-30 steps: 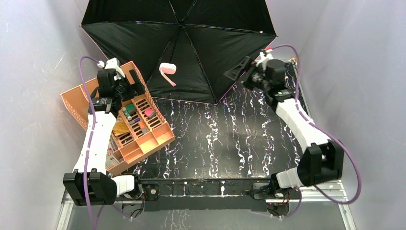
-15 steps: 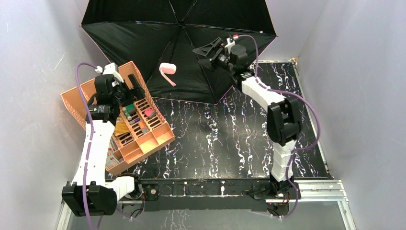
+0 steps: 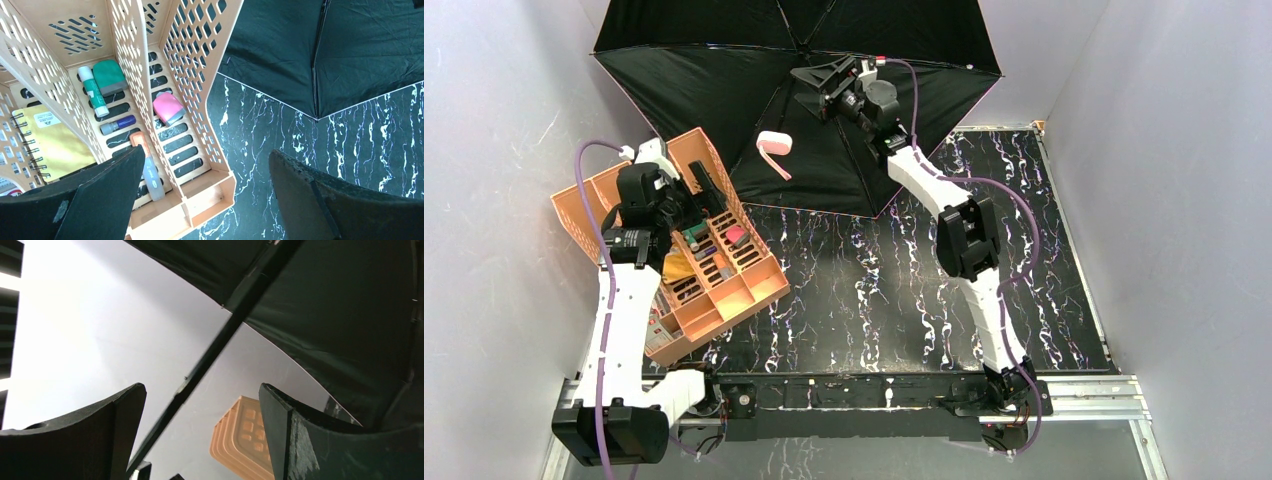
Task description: Put away the umbrella
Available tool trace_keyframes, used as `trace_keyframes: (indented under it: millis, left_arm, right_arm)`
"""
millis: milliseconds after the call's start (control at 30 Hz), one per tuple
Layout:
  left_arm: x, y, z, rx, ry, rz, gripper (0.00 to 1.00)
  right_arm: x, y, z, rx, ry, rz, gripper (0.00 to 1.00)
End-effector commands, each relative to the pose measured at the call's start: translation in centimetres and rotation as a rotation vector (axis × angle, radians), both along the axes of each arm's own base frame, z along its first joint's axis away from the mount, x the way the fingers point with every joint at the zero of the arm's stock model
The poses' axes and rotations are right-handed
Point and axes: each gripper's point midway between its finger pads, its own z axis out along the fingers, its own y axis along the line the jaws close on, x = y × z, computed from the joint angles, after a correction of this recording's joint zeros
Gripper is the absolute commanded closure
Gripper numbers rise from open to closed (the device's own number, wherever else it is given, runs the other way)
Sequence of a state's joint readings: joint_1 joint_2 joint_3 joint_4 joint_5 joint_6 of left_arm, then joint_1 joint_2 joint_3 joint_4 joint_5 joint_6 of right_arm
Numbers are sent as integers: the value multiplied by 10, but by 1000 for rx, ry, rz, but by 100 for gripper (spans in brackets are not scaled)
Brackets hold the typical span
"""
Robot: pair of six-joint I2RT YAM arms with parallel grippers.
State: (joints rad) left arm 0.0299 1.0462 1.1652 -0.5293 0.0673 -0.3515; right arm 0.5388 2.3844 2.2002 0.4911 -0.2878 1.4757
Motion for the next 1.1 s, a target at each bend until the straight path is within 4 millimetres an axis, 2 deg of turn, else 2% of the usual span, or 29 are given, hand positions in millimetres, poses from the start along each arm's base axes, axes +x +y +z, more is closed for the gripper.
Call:
trace_keyframes:
  millis: [0, 167, 333, 633, 900, 1067]
  left_arm:
    - [-10, -6, -3, -30, 18, -20, 6]
    - [-10, -6, -4, -32, 22, -18, 6]
    - [-13, -4, -4, -26, 24, -11, 6]
    - [-15, -5, -8, -31, 35, -14, 6]
    - [-18, -5, -8, -33, 32, -12, 6]
    - [-20, -6, -6, -36, 30, -12, 7]
  right_arm:
    - [5, 2, 39, 97, -36, -27, 9]
    - [11, 8, 28, 132, 40, -19, 10]
    - [12, 16, 29, 145, 29, -2, 21]
    - [5, 24, 27, 147, 20, 32, 29]
    - [-7, 34, 25, 139, -3, 80, 47]
    - [-15, 35, 33, 121, -74, 91, 62]
